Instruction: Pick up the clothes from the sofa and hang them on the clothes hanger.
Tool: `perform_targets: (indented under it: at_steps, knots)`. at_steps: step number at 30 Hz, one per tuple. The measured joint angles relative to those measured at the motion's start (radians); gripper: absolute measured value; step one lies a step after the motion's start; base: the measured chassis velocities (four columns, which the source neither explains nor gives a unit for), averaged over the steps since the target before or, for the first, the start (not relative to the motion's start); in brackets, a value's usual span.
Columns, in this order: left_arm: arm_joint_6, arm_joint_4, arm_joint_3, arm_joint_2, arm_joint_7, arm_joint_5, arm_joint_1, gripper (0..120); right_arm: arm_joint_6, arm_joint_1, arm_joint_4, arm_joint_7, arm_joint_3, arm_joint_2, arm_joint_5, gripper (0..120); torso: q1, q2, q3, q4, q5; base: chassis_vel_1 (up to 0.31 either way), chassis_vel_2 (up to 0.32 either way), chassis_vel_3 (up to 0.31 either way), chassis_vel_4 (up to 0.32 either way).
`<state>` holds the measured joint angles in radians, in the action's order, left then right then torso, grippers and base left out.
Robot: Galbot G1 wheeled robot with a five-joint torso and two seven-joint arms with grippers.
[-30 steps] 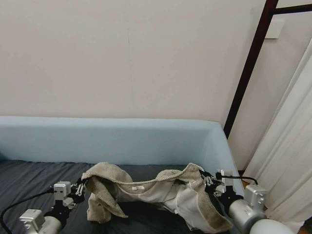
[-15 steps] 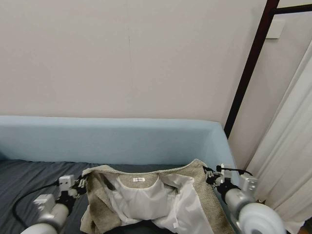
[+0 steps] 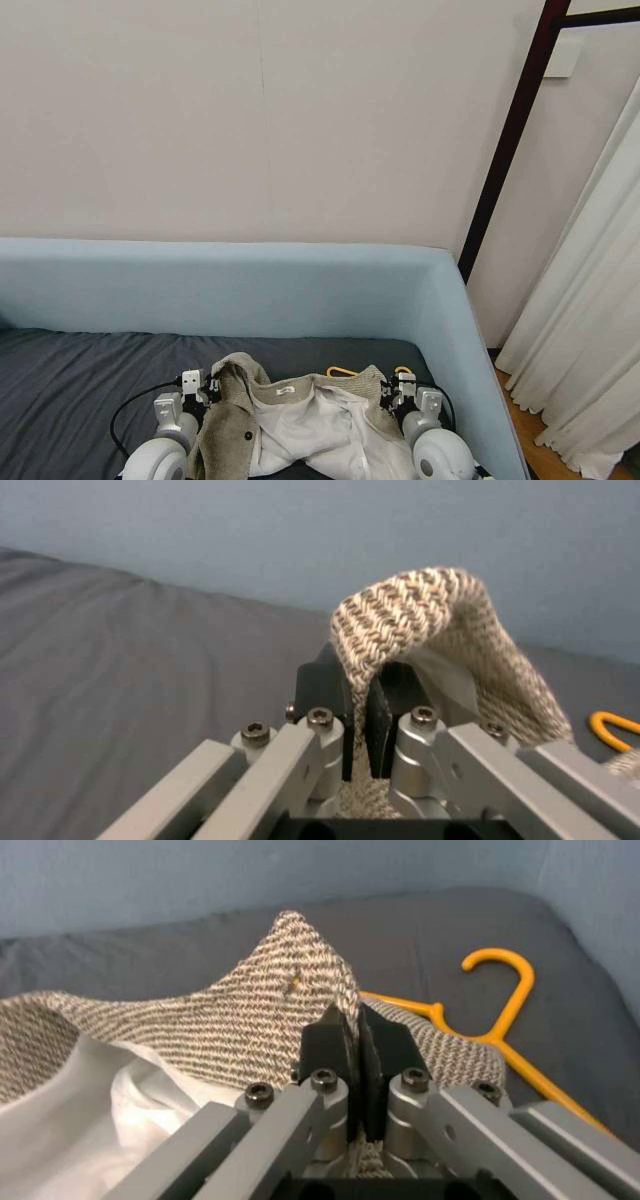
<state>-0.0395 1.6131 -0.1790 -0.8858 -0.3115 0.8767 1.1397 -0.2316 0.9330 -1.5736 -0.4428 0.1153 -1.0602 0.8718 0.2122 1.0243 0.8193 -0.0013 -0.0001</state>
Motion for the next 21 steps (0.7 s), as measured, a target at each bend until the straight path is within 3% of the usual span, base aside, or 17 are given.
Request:
perform_targets:
  at_steps: [4,11,16,20,21]
  knots:
    - [0.001,0.02,-0.037,0.012,0.008,0.0,0.031,3,0.014,0.003,-0.011,0.027,-0.008,0.035,-0.033,7,0.0,0.0,0.0,-0.0002,0.0002,0.0,0.0,0.0,0.0]
    - [0.013,0.027,-0.113,0.032,0.026,-0.003,0.1,3,0.012,0.015,-0.098,0.076,-0.091,0.164,0.029,36,0.0,0.0,0.0,-0.0003,-0.0001,0.0,0.0,0.0,0.0]
    - [0.019,0.027,-0.138,0.04,0.031,-0.003,0.119,3,0.011,0.02,-0.111,0.096,-0.108,0.202,0.056,48,0.0,0.0,0.0,-0.0004,-0.0001,0.0,0.0,0.0,0.0]
    - [0.023,0.058,-0.167,0.051,0.034,0.001,0.15,3,-0.008,0.006,-0.055,0.145,-0.109,0.208,0.08,68,0.0,0.0,0.0,-0.0004,0.0,0.0,0.0,0.0,0.0]
    - [0.023,0.058,-0.167,0.051,0.034,0.001,0.15,3,-0.008,0.006,-0.055,0.145,-0.109,0.208,0.08,68,0.0,0.0,0.0,-0.0004,0.0,0.0,0.0,0.0,0.0]
